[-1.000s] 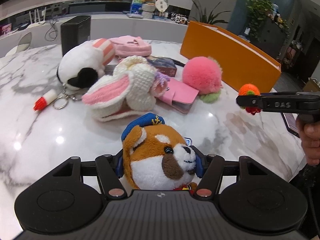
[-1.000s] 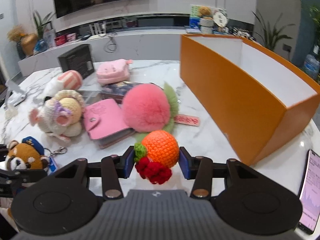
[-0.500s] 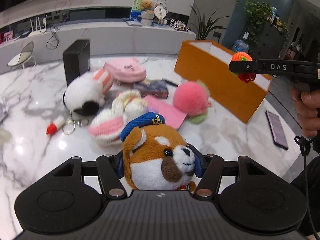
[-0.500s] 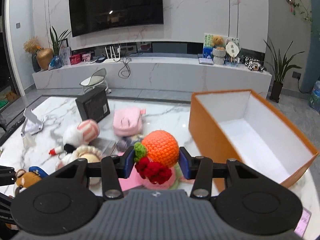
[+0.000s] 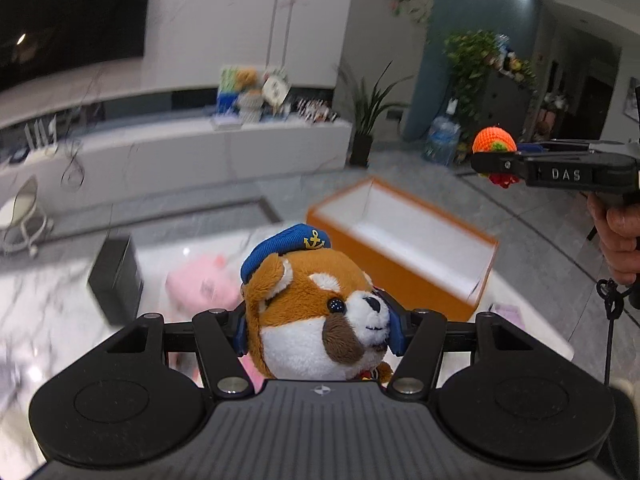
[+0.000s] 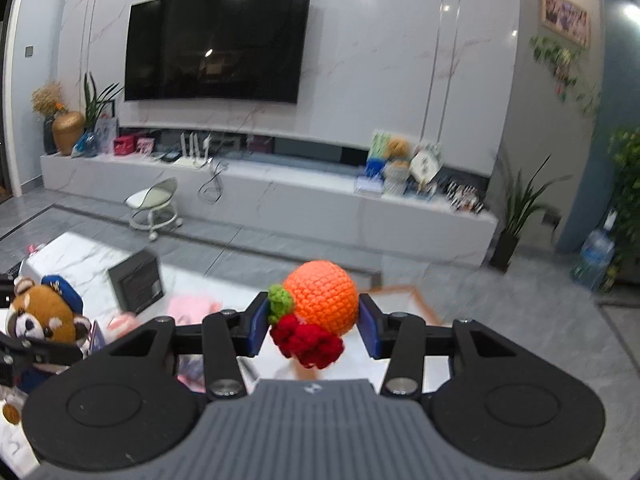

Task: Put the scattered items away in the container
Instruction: 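Lift and carry the plush dog with left tool while right tool carries the orange to the box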

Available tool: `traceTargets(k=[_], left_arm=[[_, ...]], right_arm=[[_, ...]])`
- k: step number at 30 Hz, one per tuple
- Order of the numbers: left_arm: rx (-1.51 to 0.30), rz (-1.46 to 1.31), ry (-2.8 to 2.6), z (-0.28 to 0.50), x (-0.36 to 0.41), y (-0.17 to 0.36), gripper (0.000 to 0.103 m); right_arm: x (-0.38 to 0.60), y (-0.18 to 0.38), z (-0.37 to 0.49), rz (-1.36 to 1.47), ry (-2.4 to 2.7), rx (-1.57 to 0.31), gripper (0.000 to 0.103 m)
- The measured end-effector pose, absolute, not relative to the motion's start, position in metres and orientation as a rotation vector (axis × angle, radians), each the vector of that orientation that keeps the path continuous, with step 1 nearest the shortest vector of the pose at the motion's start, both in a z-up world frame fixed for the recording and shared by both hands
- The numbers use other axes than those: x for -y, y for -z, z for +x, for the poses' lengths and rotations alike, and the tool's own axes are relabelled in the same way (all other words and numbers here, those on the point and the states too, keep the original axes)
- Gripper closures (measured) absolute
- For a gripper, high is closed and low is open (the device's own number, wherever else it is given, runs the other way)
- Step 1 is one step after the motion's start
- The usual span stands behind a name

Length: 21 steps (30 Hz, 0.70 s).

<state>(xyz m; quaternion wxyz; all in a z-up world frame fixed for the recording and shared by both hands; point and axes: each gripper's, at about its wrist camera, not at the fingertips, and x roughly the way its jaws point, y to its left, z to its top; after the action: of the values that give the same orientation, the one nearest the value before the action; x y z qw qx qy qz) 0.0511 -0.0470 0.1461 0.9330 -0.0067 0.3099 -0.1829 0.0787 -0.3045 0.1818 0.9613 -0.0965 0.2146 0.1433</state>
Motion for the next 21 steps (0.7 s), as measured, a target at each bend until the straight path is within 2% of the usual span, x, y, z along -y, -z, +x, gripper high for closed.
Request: traceTargets(k=[9, 15, 21], left_arm=[[-0.537, -0.003, 0.495, 0.089, 0.110, -0.197, 0.033], [-0.528, 0.020, 0.564, 0.114, 0.157, -0.199, 0.033], [-0.573, 0.018, 0.601, 0.146, 0.197, -0.179, 0.033]], right_arm=[[0.342, -0.234, 0.086, -0.221, -0.227, -0.364, 0.054], [0.375, -0.238, 0.102, -0.209, -0.174, -0.372, 0.054], [0.396, -0.220, 0.125, -0.152, -0.147, -0.406, 0.054]])
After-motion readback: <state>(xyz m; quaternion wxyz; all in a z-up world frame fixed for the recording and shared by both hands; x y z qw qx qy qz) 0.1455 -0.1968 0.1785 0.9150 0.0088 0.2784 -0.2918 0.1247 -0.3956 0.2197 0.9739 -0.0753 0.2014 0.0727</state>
